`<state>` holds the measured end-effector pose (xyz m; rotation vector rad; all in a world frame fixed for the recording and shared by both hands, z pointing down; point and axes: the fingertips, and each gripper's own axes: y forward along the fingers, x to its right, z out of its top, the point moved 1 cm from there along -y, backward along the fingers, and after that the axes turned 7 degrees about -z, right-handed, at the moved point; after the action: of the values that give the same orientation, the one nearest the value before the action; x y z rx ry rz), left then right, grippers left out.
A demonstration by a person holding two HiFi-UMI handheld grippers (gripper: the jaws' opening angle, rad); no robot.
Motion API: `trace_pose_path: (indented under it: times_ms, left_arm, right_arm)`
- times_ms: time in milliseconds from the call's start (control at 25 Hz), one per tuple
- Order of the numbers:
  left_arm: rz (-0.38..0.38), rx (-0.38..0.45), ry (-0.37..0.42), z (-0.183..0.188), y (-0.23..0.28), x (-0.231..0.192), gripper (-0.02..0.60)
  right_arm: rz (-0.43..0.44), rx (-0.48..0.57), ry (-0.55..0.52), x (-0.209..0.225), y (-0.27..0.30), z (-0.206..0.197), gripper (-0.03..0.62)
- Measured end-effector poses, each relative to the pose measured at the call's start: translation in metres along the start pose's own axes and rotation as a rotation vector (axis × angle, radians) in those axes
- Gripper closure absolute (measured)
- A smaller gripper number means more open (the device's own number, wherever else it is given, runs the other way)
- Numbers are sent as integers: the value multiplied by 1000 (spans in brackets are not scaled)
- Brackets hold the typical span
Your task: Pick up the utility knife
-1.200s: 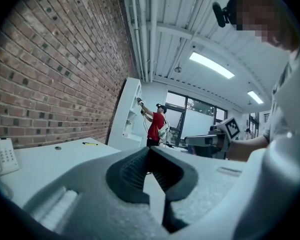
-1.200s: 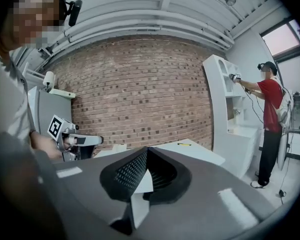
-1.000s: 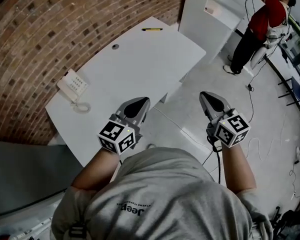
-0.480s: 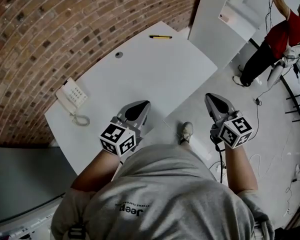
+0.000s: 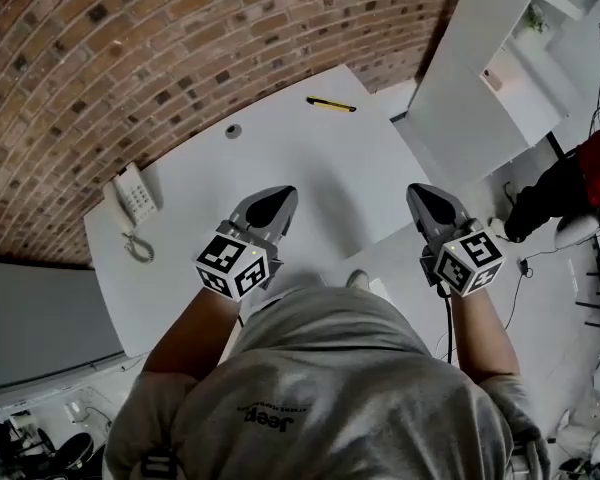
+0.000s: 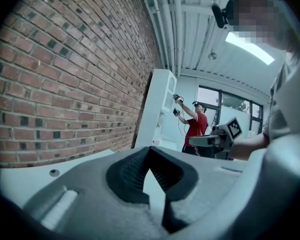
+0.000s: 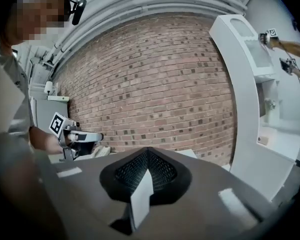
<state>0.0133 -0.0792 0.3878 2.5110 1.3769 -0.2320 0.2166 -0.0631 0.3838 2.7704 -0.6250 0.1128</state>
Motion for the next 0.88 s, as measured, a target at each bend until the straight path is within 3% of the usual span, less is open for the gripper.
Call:
trace_pose_path:
  times_ms: [280,480,640,880]
  left_arm:
    - [39,32,27,38,68,-35,581]
    - [3,28,61,48,80,-68,581]
    - [-44,16,41,49,83,-89,581]
    - [-70,18,14,45,84,-96,581]
  right_arm:
    - [40,13,-1,56,42,22,585]
    - [11,31,21,56,72,29,585]
    - [-37,37,33,49,89,31,585]
    - [-43,13,23,45,104,29,585]
